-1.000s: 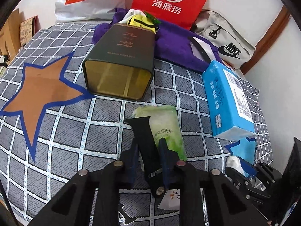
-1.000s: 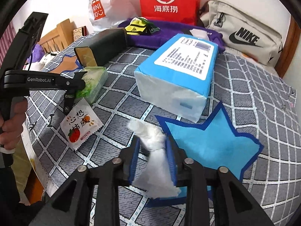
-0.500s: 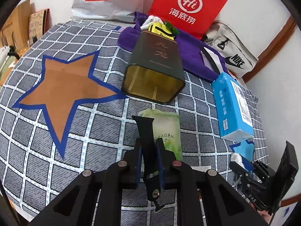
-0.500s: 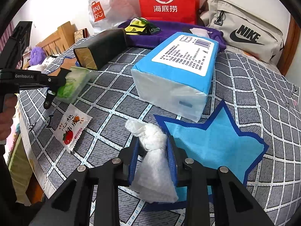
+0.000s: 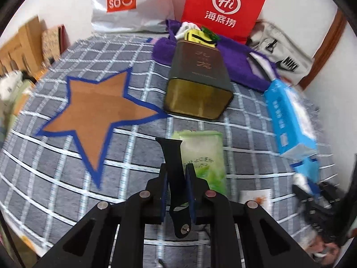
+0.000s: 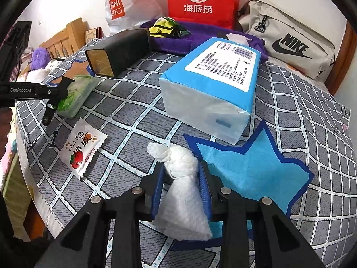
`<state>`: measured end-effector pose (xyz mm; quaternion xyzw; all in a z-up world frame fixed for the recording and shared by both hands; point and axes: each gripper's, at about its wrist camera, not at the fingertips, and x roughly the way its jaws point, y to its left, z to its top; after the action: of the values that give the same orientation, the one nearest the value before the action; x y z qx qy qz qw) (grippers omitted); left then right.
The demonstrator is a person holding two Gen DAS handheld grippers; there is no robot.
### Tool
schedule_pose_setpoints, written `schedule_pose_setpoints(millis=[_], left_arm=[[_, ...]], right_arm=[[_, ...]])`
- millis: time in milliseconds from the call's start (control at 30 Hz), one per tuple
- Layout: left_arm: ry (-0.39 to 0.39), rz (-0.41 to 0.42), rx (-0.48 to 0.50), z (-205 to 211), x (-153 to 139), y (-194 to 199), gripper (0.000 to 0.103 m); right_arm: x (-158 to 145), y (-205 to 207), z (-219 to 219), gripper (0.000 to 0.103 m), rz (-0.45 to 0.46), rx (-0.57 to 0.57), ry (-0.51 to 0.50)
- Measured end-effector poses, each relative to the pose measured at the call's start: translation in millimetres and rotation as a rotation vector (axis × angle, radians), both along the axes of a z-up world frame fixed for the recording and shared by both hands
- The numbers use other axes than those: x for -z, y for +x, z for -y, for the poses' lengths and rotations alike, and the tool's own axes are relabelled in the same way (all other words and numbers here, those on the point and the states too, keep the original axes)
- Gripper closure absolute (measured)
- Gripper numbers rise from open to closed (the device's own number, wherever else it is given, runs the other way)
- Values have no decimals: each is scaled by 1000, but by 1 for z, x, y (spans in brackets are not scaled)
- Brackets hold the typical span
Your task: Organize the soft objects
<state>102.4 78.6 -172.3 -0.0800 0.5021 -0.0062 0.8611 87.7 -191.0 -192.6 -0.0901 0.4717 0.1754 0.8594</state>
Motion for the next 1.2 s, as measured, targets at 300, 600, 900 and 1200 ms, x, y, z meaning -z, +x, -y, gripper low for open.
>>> schedule_pose_setpoints(millis=[300,600,900,1200], left_arm=[[-19,33,7,-7,-1,-5,95],[-70,61,4,-11,-12,-9,97],[-157,52,22,-12,-15,0,98],[-136,-18,14,-8,2,12,98]], right_arm=[[0,-3,2,73,8,-4,4],[-5,-7,7,80,-3,-2,26],[-11,-4,7,80,-24,-18,43],[-8,2,9,79,-45,-14,29]])
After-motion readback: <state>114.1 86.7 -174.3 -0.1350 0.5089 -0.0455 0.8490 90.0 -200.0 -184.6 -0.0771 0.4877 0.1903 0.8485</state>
